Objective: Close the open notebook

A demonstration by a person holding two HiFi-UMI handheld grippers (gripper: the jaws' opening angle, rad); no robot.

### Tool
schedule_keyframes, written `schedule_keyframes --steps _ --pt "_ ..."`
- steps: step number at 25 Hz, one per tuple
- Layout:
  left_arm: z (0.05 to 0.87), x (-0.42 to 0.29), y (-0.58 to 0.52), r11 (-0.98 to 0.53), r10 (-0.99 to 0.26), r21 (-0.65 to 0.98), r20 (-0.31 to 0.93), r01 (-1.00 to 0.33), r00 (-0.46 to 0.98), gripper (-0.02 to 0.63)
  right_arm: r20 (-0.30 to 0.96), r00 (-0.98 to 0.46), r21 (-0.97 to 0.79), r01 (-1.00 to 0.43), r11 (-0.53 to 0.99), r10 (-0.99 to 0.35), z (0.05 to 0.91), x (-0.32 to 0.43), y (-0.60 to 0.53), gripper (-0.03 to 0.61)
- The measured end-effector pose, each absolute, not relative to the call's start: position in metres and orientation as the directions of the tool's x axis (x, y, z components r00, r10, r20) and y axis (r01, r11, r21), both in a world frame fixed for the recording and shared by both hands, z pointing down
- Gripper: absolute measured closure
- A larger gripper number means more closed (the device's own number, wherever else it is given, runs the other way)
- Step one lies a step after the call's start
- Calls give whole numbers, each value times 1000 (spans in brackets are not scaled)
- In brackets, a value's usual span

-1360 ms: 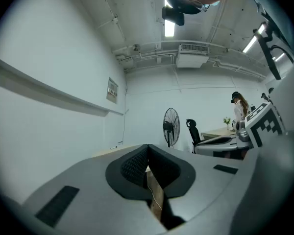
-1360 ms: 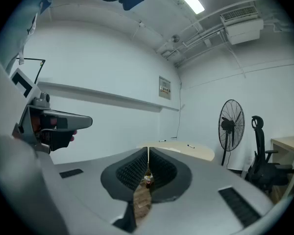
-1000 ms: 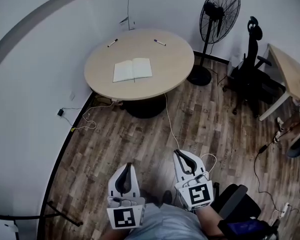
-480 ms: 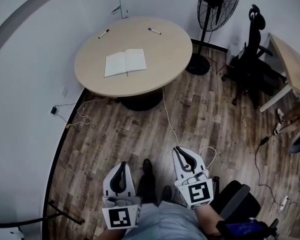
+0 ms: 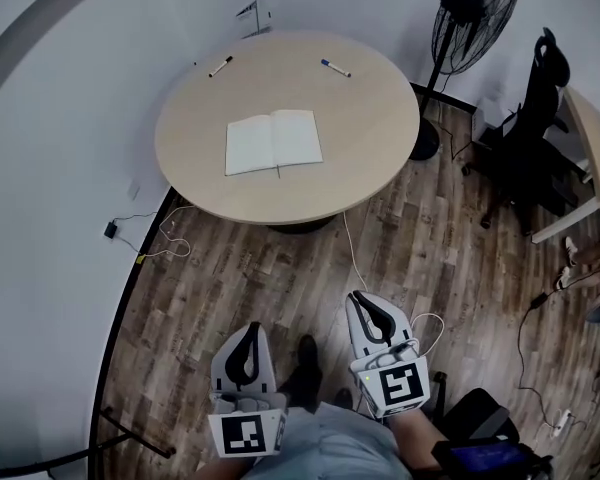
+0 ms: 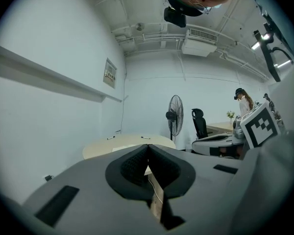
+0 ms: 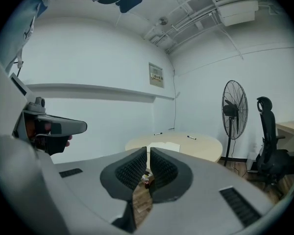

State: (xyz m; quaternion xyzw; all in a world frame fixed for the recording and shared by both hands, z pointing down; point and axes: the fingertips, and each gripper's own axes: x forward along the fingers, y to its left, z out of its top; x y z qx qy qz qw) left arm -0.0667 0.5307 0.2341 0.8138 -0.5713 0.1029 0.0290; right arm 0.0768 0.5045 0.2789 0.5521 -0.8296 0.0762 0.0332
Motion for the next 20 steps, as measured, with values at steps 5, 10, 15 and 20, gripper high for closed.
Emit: schedule_keyframes --steps 5,10,15,20 --pt "212 -91 473 -337 -933 -58 154 -940 325 595 121 -395 -68 -919 389 -911 254 50 447 528" --pt "196 -112 429 -341 -936 -44 108 -939 335 594 123 -402 -52 -916 399 -907 239 28 409 528" --pt "188 -116 397 -352 -933 -31 89 -935 348 595 128 -387 -35 -922 385 -913 230 24 381 528" --pt "194 -113 372 -363 -929 -56 94 -930 358 594 144 -372 -38 -928 371 -917 235 29 357 528"
